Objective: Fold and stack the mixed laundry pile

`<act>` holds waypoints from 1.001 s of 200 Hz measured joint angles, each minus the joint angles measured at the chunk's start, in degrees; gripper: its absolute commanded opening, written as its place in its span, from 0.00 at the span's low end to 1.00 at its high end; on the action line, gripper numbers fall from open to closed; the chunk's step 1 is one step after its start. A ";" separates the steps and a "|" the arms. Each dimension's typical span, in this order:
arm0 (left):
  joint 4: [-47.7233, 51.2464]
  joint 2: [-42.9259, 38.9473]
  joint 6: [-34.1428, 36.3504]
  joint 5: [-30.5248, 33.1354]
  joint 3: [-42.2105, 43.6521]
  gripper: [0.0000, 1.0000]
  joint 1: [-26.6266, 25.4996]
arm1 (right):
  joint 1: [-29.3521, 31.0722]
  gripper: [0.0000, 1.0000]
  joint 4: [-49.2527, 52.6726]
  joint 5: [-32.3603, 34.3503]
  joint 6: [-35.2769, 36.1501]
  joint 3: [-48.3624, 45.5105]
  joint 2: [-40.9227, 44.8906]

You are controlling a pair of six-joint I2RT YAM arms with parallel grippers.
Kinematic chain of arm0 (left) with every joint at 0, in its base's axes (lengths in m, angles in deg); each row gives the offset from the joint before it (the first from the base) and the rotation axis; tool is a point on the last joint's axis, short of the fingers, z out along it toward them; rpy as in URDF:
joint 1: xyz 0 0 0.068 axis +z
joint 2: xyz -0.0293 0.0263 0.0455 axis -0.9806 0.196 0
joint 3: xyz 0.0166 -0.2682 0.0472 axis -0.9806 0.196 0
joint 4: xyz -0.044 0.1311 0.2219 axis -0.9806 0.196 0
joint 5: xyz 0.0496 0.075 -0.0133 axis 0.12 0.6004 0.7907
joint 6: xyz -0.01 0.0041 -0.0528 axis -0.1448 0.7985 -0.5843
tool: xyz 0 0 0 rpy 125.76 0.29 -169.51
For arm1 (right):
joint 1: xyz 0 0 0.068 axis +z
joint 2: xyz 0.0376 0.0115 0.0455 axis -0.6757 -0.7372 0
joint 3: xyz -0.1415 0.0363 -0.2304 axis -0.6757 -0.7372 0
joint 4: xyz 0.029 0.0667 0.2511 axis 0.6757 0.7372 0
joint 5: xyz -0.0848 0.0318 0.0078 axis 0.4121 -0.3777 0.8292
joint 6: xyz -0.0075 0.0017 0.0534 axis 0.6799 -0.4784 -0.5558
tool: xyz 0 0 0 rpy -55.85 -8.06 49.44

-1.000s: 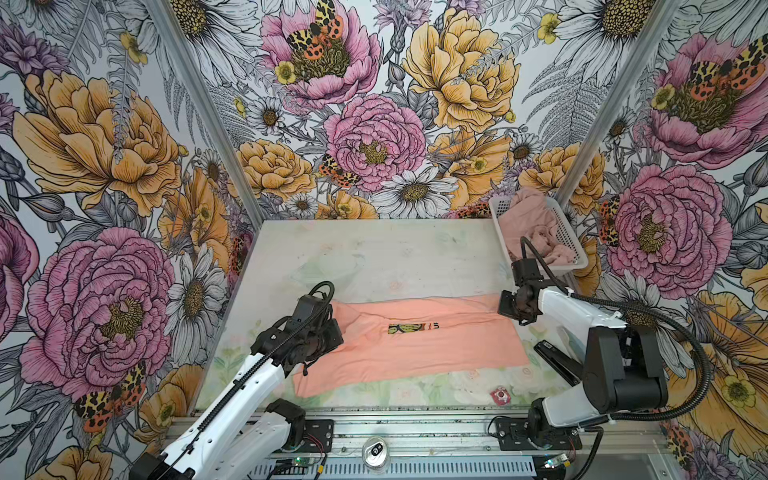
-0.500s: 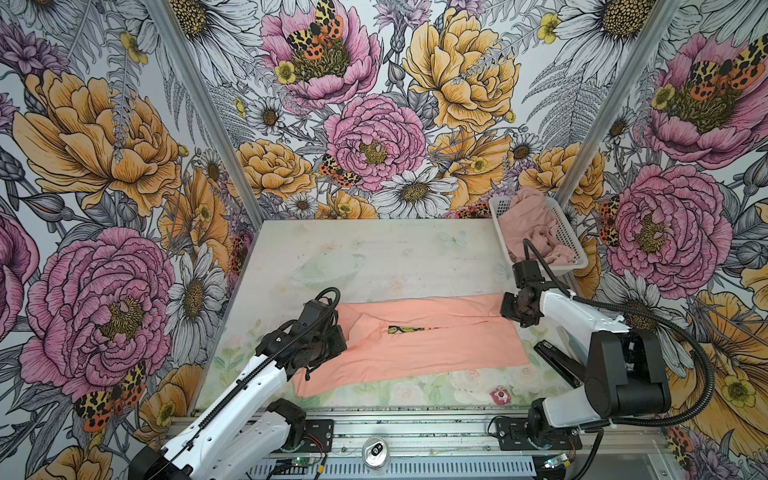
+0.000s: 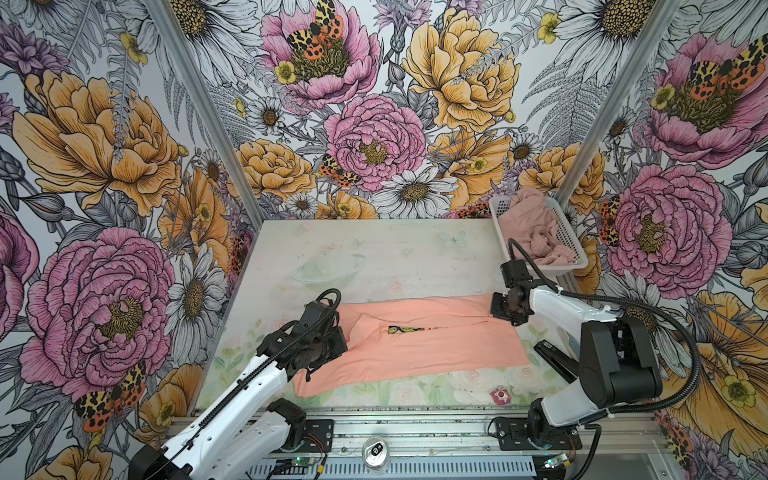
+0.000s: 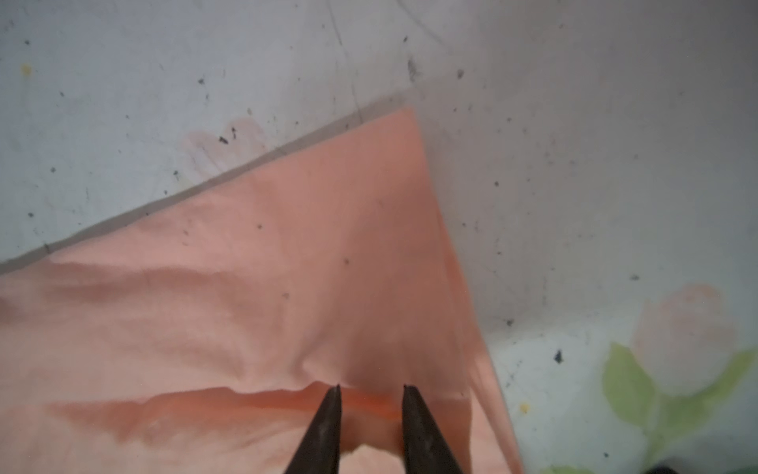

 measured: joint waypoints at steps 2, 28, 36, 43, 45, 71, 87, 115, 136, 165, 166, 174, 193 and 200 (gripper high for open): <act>-0.02 0.00 0.00 -0.02 0.00 0.00 0.00 | 0.02 0.21 0.00 -0.04 0.11 0.00 0.00; 0.00 0.00 0.02 -0.02 0.00 0.00 0.00 | 0.24 0.15 -0.02 -0.04 0.28 -0.76 1.18; -0.02 0.00 0.02 -0.02 0.00 0.00 0.00 | 0.24 0.14 0.15 -0.07 0.31 -1.38 1.51; -0.02 0.00 0.02 -0.02 0.02 0.00 0.00 | 0.24 0.13 0.35 -0.04 0.28 -1.84 1.55; -0.02 0.00 0.02 -0.02 0.04 0.00 0.00 | 0.24 0.13 0.44 -0.04 0.28 -1.95 1.55; -0.04 0.00 0.00 -0.02 0.59 0.00 -0.07 | 0.24 0.12 2.27 0.28 0.31 -2.80 1.46; -0.02 0.00 -0.22 -0.02 0.92 0.00 -0.48 | 0.24 0.12 3.23 1.09 0.31 -2.80 1.49; -0.02 0.00 -0.98 -0.04 1.62 0.08 -2.10 | 0.24 0.14 4.61 2.60 0.28 -2.80 1.81; 0.15 -0.20 -1.81 -0.09 1.92 0.32 -3.82 | 0.24 0.15 5.53 3.67 0.28 -2.80 2.93; 0.61 -1.70 -2.99 0.02 1.62 0.49 -4.79 | 0.24 0.17 6.47 4.37 0.28 -2.54 4.28; 0.63 -1.70 -2.95 0.02 1.57 0.49 -4.79 | 0.24 0.17 6.49 4.39 0.28 -2.54 4.31; 0.96 -1.44 -2.82 0.24 0.87 0.51 -4.76 | 0.24 0.18 6.54 4.59 0.28 -2.40 4.50; 0.90 1.90 -1.81 0.76 -2.38 0.53 -4.66 | 0.24 0.18 7.06 5.18 0.28 -2.03 5.20; 0.42 4.22 -1.07 0.87 -3.96 0.53 -4.44 | 0.24 0.18 7.23 5.38 0.28 -1.88 5.55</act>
